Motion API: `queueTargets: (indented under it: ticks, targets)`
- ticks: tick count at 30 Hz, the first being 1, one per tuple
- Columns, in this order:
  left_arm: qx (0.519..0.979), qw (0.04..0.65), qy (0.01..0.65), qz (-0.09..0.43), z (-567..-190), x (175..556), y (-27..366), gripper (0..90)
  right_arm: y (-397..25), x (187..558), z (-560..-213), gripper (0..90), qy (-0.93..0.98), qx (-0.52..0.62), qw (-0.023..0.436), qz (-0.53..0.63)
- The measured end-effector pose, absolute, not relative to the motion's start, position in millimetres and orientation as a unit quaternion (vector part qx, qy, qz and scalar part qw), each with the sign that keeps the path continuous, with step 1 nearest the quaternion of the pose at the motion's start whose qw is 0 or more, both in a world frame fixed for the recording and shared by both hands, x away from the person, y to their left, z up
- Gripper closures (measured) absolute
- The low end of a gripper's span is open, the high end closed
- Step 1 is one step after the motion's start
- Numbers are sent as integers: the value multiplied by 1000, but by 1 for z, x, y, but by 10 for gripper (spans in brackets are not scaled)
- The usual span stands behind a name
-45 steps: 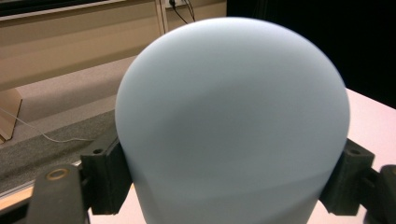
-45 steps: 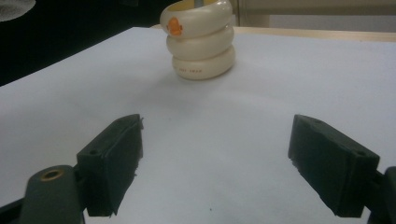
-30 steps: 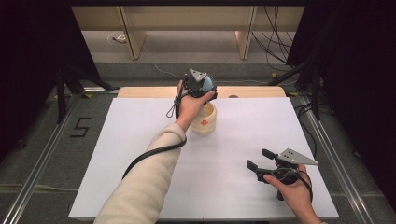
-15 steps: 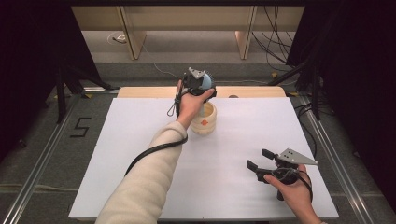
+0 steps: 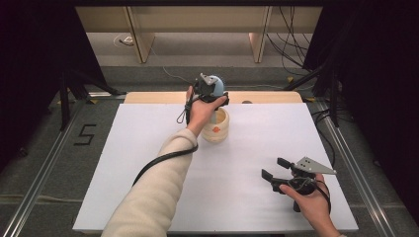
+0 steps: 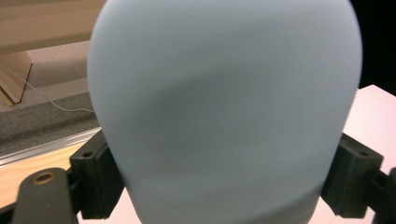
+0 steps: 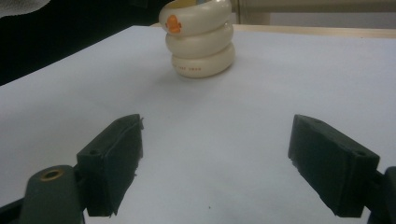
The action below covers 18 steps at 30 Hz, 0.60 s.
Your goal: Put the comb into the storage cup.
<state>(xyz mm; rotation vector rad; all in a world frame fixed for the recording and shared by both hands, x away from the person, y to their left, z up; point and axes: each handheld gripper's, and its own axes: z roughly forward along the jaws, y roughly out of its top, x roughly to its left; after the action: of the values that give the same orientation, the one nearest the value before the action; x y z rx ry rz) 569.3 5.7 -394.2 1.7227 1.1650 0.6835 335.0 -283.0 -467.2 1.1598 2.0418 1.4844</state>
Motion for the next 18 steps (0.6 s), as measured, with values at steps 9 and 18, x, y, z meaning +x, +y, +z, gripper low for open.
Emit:
queueTargets:
  ticks: [9,18]
  targets:
    - [706,461,465,269,-394,568,6,60,-283,335,-467,187,724,411,180,525]
    - [706,461,464,273,-392,566,7,28,-283,335,-467,187,723,411,180,525]
